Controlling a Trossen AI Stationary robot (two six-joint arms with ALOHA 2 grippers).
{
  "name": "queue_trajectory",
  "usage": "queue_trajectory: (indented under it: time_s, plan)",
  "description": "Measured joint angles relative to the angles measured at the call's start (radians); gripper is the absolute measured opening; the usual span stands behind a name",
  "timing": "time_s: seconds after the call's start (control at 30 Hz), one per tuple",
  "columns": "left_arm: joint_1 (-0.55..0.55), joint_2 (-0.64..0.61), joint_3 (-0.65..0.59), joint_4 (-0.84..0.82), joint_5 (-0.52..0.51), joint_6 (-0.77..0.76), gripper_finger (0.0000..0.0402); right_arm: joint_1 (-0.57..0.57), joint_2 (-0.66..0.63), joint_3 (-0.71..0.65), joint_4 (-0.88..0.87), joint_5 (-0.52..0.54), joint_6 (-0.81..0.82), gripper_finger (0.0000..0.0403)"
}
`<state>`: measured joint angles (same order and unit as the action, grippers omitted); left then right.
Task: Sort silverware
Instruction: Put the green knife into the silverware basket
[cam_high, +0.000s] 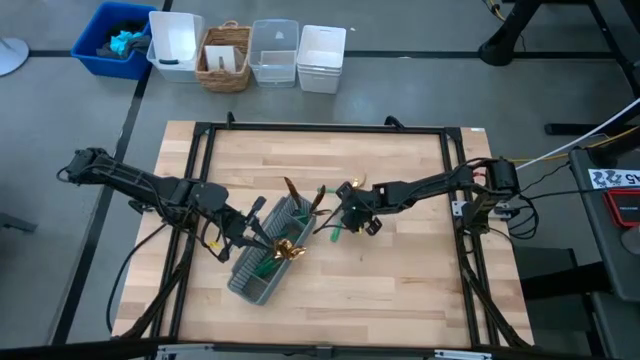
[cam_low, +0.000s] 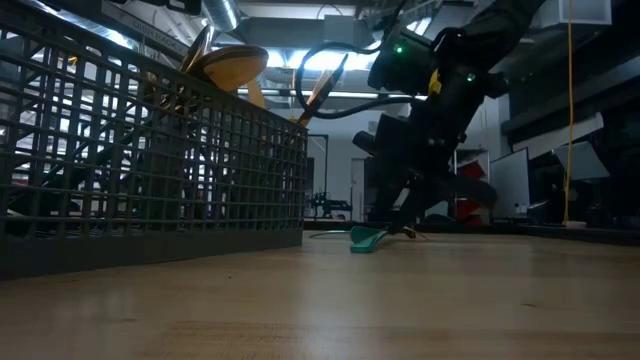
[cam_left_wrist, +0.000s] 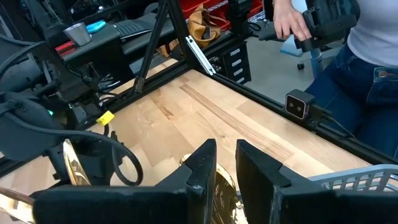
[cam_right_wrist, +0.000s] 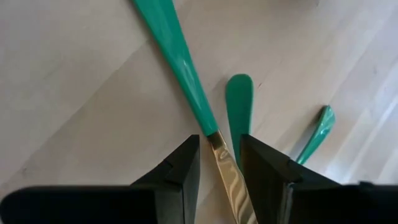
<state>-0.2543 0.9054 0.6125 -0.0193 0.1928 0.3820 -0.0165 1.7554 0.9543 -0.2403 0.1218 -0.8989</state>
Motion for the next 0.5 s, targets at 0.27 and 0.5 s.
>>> queue_trajectory:
  time_s: [0.27, 0.5]
  plan:
    - [0.000, 0.000, 0.000, 0.000, 0.000, 0.000, 0.0054, 0.003, 0.005, 0.000, 0.009, -0.010, -0.024, 0.0115]
    - [0.000, 0.000, 0.000, 0.001, 0.000, 0.000, 0.0054, 0.003, 0.058, 0.004, 0.022, -0.005, -0.026, 0.0115]
